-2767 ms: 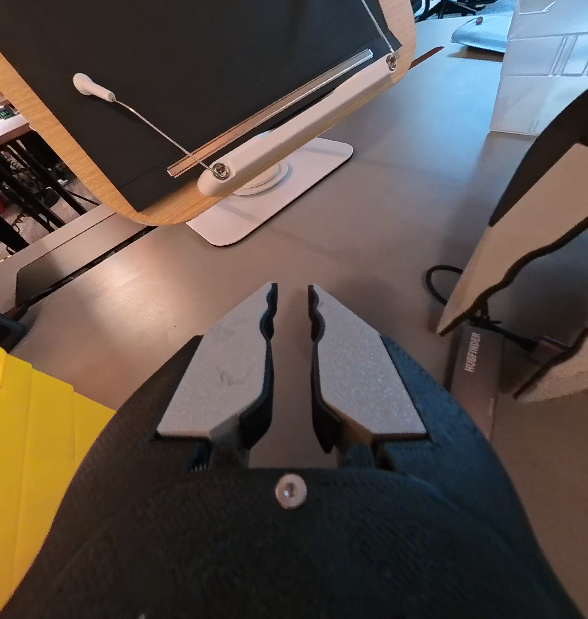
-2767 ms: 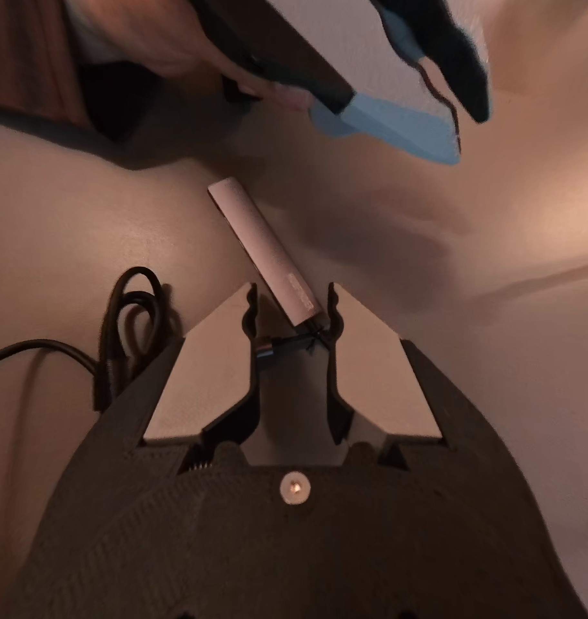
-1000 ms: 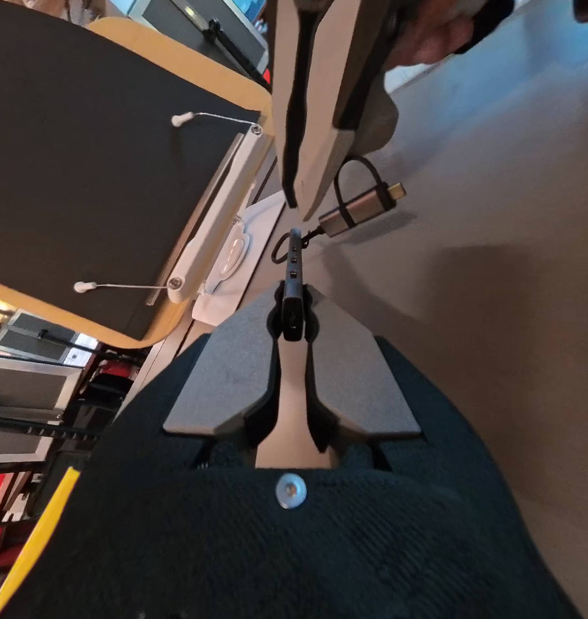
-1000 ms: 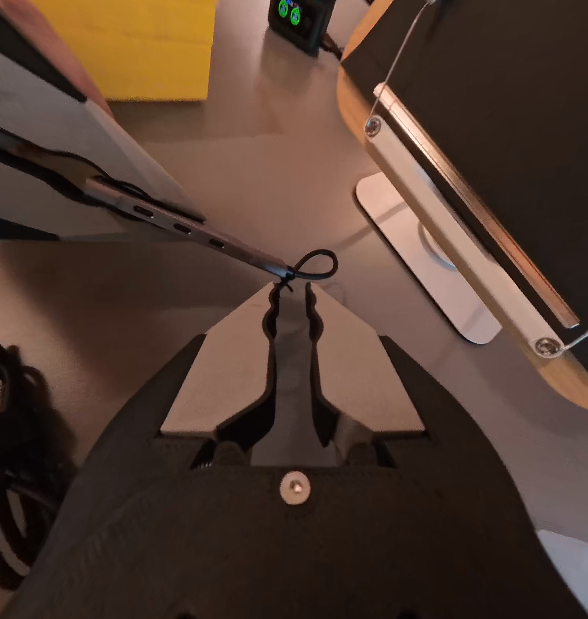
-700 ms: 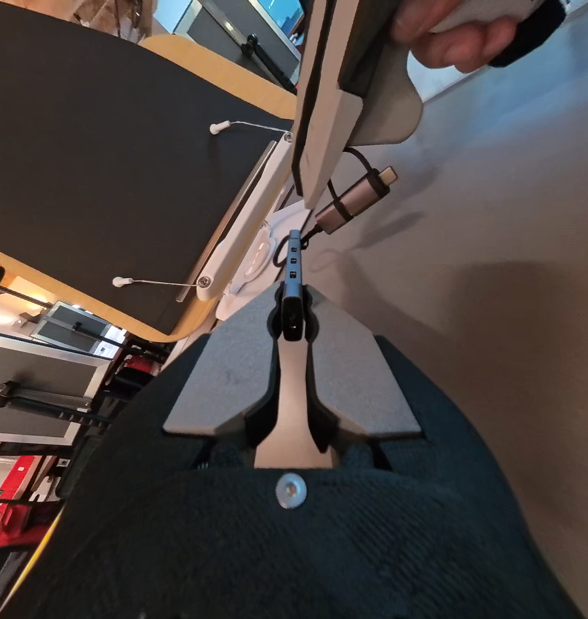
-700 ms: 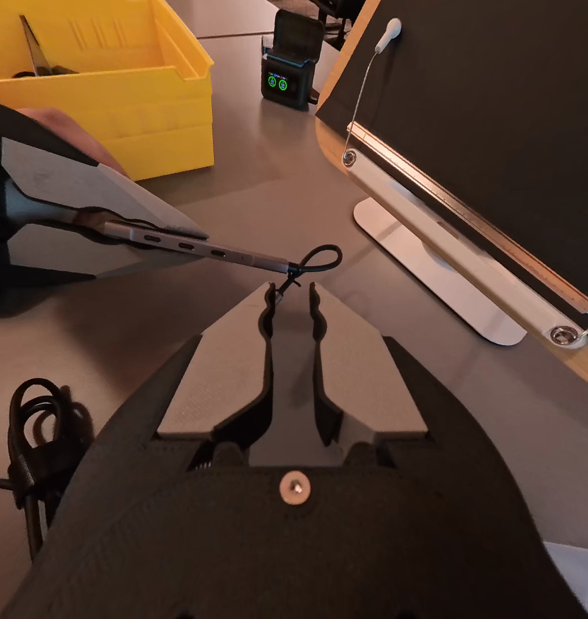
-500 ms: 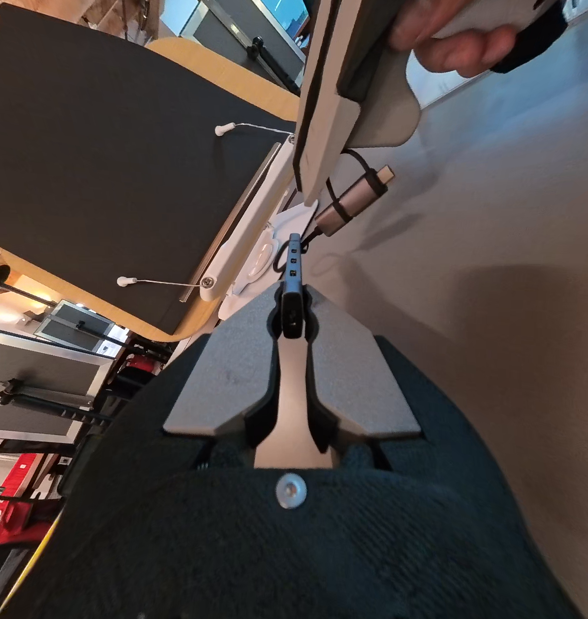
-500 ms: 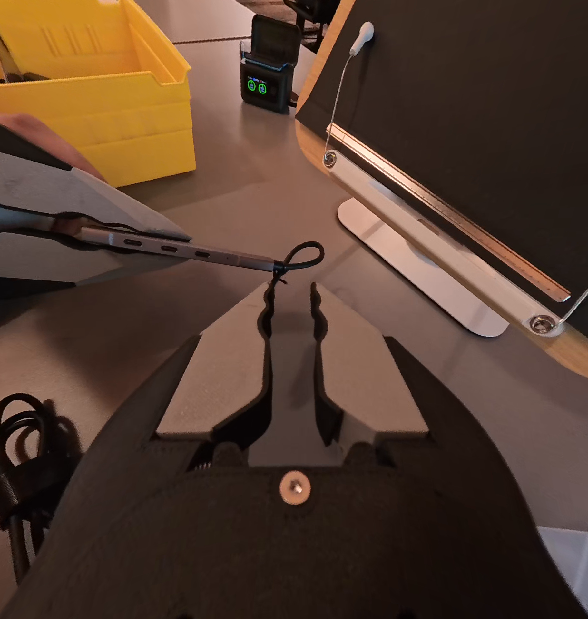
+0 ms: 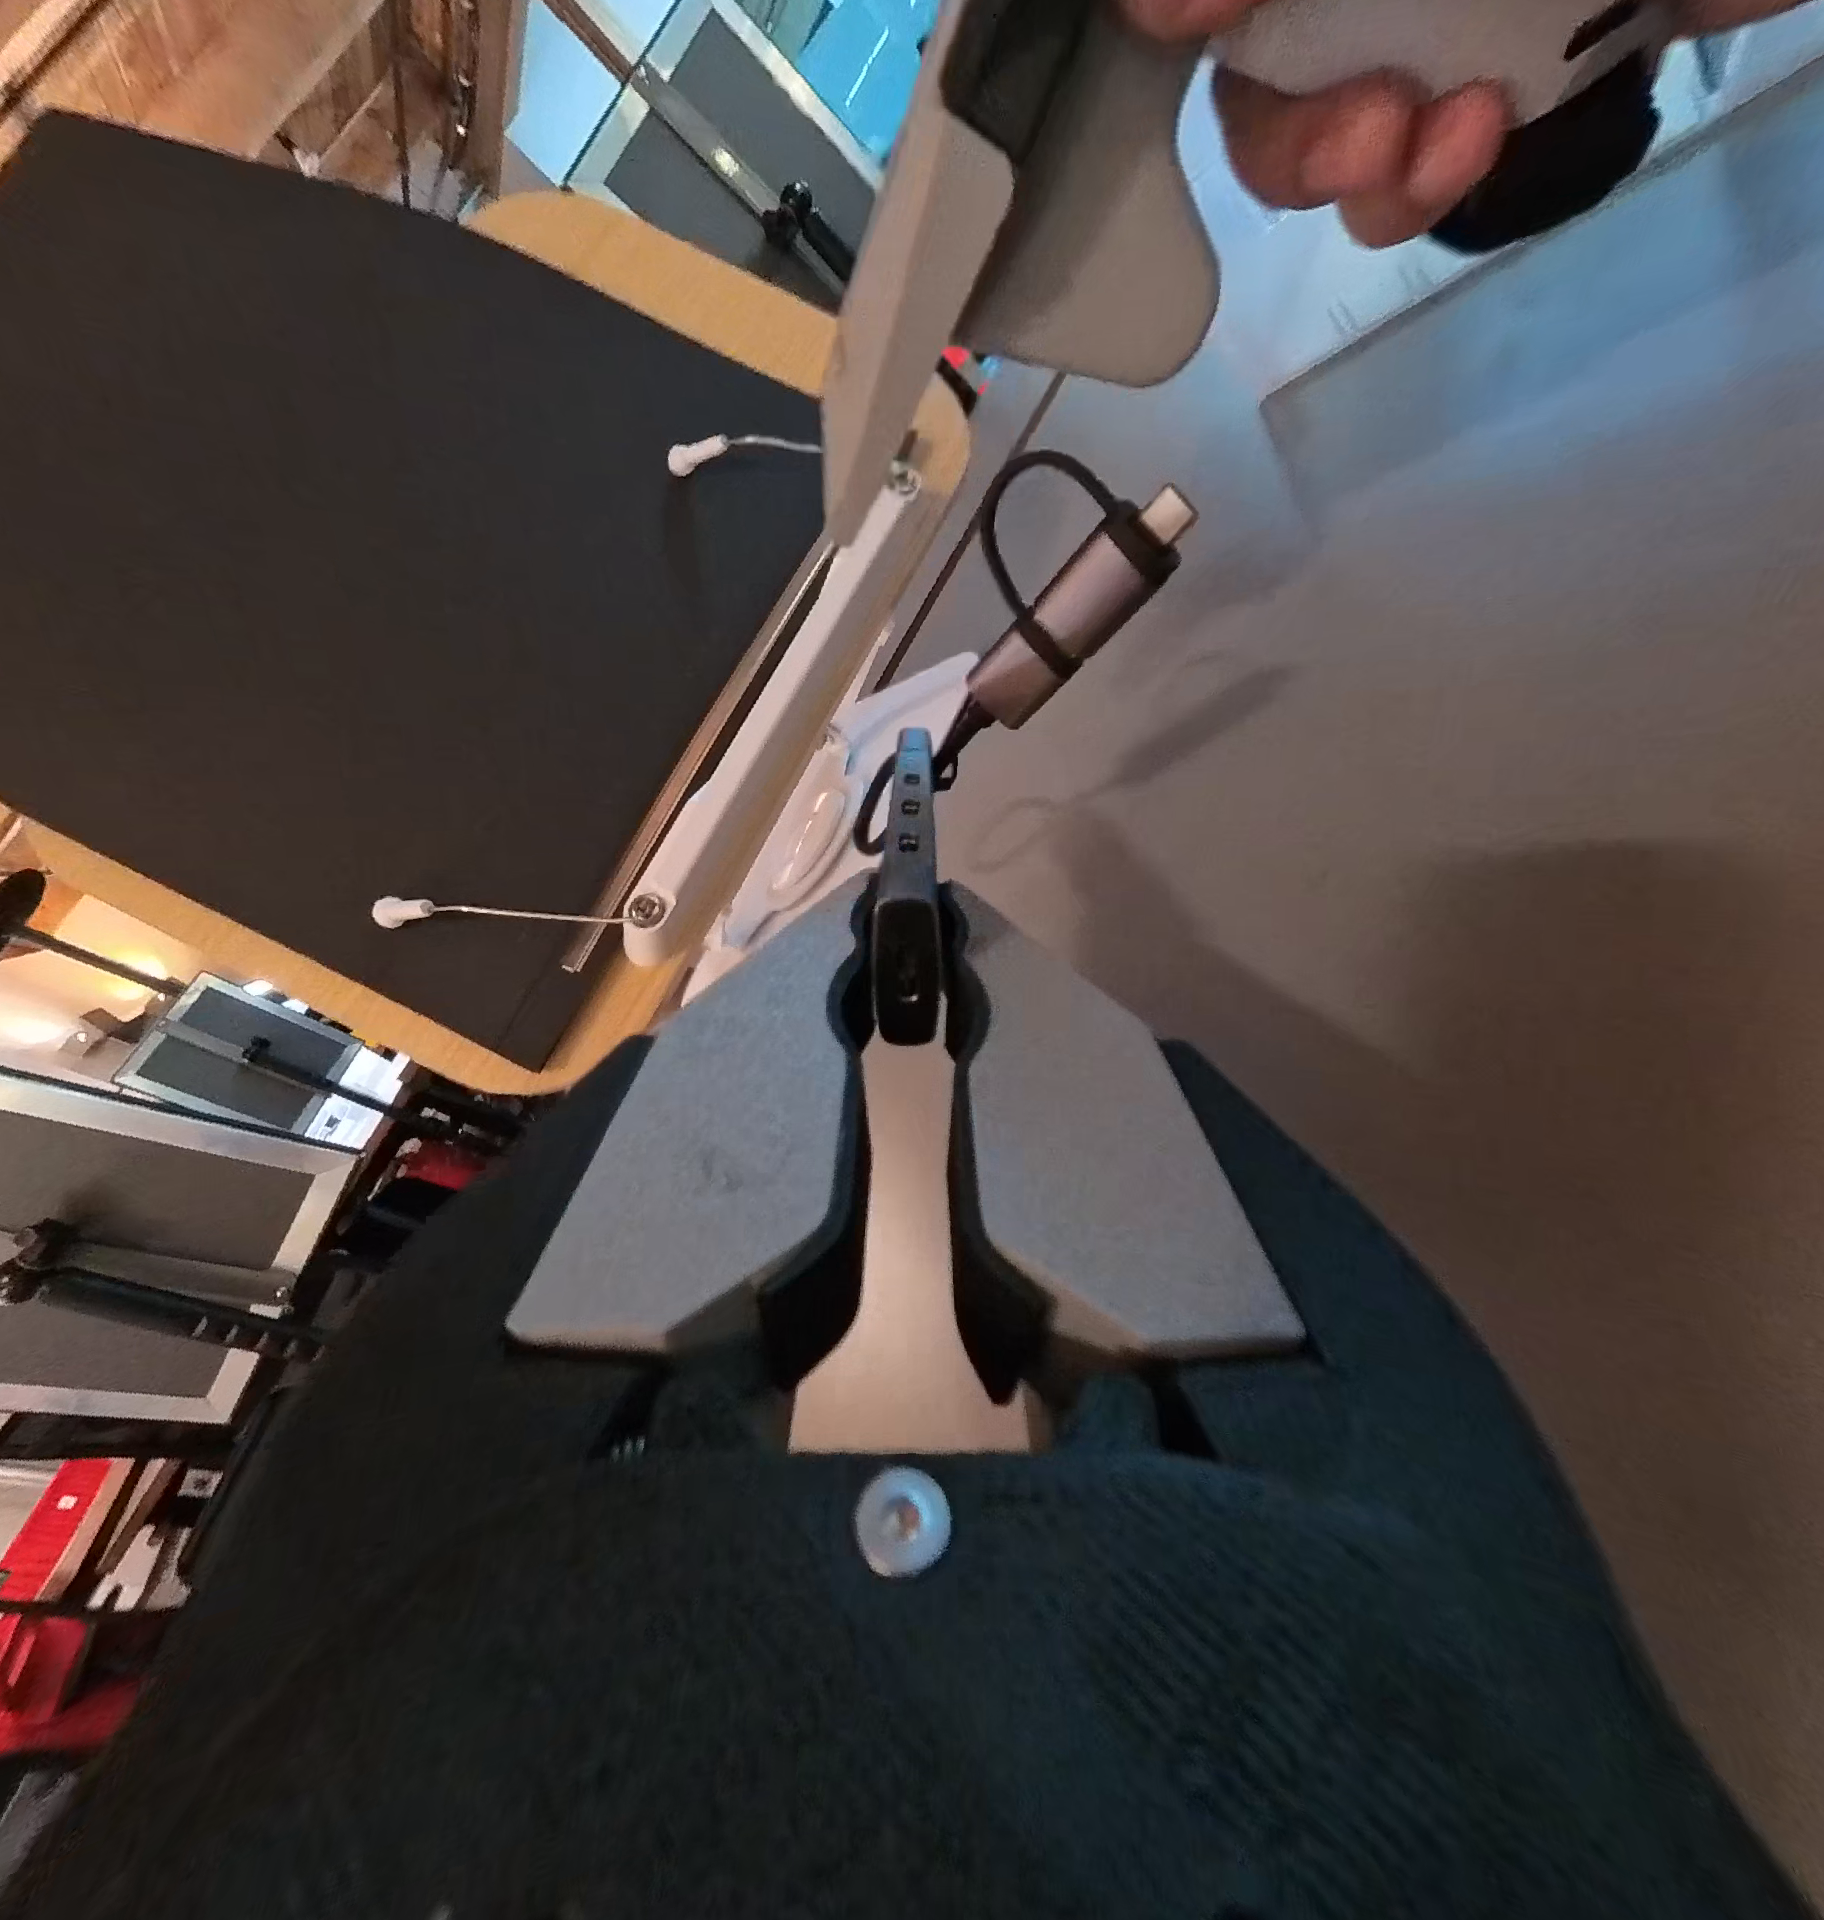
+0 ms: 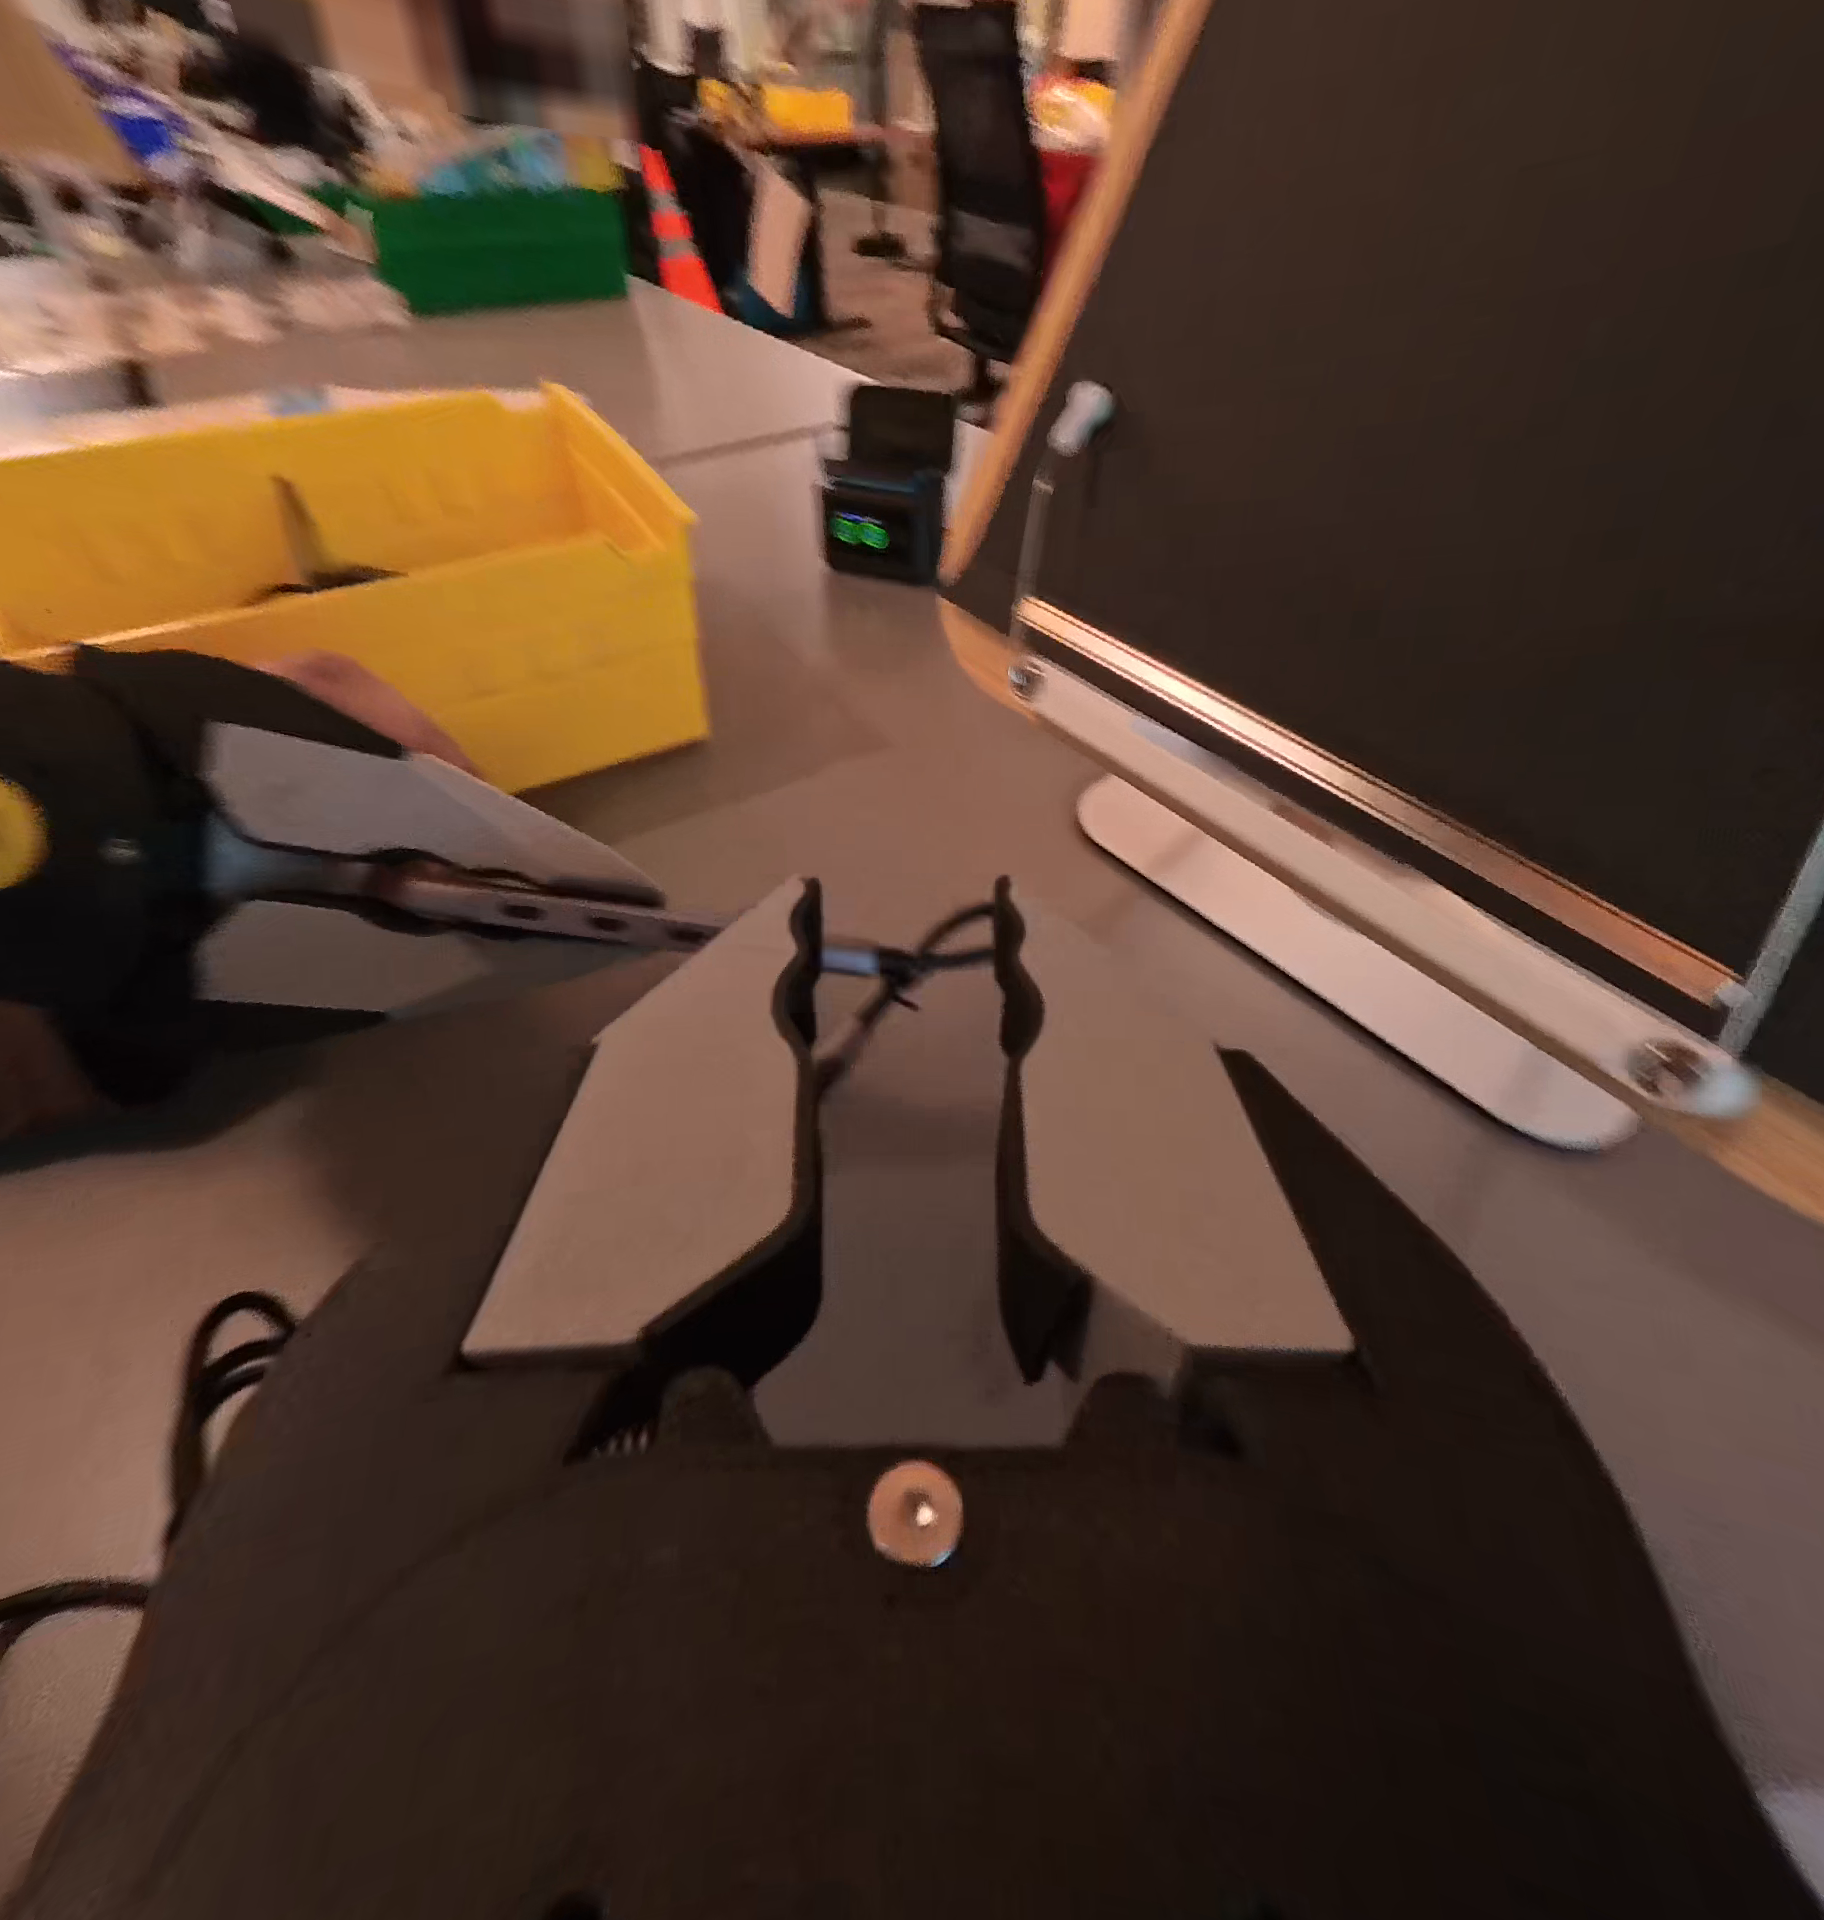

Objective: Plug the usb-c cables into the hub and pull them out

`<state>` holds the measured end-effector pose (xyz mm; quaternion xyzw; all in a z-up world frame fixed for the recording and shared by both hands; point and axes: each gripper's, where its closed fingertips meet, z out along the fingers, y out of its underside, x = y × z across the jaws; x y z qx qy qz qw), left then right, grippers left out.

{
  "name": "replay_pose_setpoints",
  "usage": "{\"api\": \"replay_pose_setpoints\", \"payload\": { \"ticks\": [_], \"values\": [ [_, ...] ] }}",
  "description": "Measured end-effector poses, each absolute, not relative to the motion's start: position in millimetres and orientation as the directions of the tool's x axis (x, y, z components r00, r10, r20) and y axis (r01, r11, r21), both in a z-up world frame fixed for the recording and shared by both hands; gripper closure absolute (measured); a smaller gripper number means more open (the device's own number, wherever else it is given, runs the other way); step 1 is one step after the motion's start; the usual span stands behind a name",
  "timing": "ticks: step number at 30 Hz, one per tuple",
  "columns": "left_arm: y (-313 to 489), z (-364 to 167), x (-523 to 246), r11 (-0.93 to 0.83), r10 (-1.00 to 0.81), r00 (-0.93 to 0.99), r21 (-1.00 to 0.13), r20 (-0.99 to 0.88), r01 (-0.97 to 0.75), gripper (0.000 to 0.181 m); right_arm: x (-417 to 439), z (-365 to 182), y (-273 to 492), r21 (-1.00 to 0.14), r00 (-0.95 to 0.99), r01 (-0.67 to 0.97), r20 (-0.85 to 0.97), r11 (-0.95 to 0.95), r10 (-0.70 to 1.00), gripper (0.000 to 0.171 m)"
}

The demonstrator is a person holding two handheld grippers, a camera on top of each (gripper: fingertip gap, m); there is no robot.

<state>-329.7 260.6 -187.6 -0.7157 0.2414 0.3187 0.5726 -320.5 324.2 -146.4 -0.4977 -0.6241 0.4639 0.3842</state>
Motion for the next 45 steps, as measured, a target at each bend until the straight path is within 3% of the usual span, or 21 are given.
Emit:
{"api": "replay_pose_setpoints", "payload": {
  "ticks": [4, 11, 13, 21, 25, 28, 33, 37, 42, 45],
  "values": [
    [260, -190, -321, -0.204, -0.028, 0.686, -0.668, -0.727, -0.716, 0.175, -313, -151, 281, -0.946, -0.419, 0.250, 0.089, 0.208, 0.904, 0.139],
    [256, -187, -305, -0.140, -0.096, 0.726, -0.713, -0.681, -0.687, 0.175, -318, -201, 272, -0.721, -0.440, 0.349, 0.437, 0.598, 0.784, 0.134],
    [256, -188, -301, -0.135, -0.115, 0.728, -0.716, -0.675, -0.685, 0.175, -320, -206, 280, -0.655, -0.410, 0.372, 0.520, 0.658, 0.749, 0.149],
    [257, -200, -302, -0.160, -0.150, 0.776, -0.759, -0.613, -0.631, 0.171, -316, -221, 278, -0.464, -0.447, 0.382, 0.664, 0.799, 0.600, 0.160],
    [258, -207, -296, -0.159, -0.187, 0.759, -0.744, -0.623, -0.649, 0.174, -315, -225, 271, -0.483, -0.475, 0.361, 0.640, 0.798, 0.603, 0.159],
    [259, -201, -298, -0.168, -0.176, 0.768, -0.750, -0.616, -0.640, 0.174, -318, -218, 271, -0.571, -0.446, 0.347, 0.598, 0.744, 0.667, 0.154],
    [262, -208, -324, -0.260, -0.090, 0.763, -0.724, -0.640, -0.639, 0.174, -304, -192, 318, -0.738, -0.159, 0.507, 0.427, 0.445, 0.890, 0.145],
    [263, -204, -336, -0.286, -0.034, 0.739, -0.702, -0.672, -0.652, 0.174, -239, -157, 306, -0.848, -0.096, 0.456, 0.257, 0.272, 0.962, 0.139],
    [263, -199, -332, -0.262, -0.022, 0.729, -0.700, -0.684, -0.664, 0.174, -130, -161, 276, -0.819, -0.218, 0.512, 0.168, 0.260, 0.961, 0.117],
    [262, -195, -332, -0.250, -0.012, 0.734, -0.709, -0.679, -0.660, 0.174, -69, -189, 255, -0.768, -0.335, 0.584, 0.069, 0.265, 0.940, 0.120]
  ]
}}
